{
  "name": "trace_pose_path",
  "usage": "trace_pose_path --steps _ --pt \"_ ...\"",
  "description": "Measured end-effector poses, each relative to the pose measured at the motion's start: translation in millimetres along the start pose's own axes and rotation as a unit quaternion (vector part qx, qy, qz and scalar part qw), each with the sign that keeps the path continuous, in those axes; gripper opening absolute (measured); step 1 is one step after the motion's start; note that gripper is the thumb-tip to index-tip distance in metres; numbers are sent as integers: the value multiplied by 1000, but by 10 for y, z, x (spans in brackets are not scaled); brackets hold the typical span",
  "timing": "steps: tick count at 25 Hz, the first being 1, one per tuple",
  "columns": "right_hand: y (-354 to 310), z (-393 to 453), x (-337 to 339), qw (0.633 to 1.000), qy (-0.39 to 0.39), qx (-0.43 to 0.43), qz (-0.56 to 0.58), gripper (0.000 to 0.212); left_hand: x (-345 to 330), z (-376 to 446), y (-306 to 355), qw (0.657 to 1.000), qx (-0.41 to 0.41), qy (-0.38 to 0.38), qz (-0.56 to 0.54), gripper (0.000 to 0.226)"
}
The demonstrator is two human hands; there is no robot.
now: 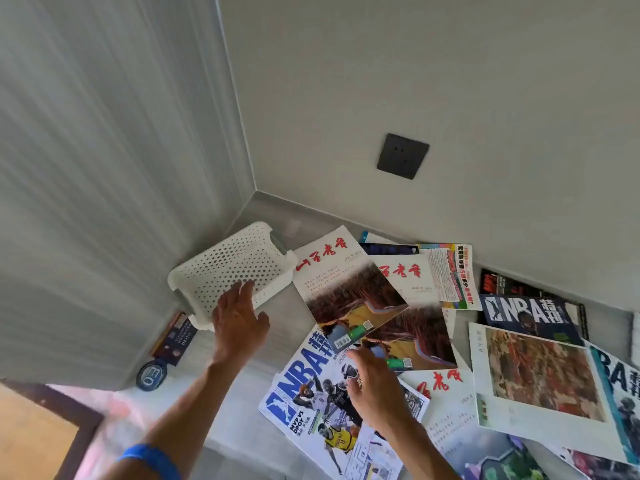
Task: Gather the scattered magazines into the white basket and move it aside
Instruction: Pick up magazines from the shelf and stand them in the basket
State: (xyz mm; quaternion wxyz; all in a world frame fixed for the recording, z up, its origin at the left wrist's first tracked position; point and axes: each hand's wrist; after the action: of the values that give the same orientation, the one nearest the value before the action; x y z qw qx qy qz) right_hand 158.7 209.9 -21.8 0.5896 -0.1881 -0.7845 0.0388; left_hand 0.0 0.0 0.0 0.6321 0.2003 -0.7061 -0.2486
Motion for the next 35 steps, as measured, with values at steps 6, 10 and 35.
trace_pose_path --steps 6,10,35 --pt "179 1260 -246 993 -39 10 -109 72 -190 195 -570 997 -28 40 -55 31" --pt "473 935 -642 990 -61 -41 -123 77 -333 334 -704 990 -83 64 -89 26" --pt "1977 -247 -104 917 37 -313 245 55 -1926 -670 1311 873 134 -236 -404 40"
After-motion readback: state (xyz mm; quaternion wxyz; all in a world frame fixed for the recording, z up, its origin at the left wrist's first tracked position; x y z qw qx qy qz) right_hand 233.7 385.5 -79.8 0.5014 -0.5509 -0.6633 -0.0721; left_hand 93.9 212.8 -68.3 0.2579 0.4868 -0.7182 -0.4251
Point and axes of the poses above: each hand's wrist, its own z-axis towards the middle knuckle, its own x-axis out of the back of the hand, y = z × x, and after that the axes turned 7 degrees about -z, right-handed
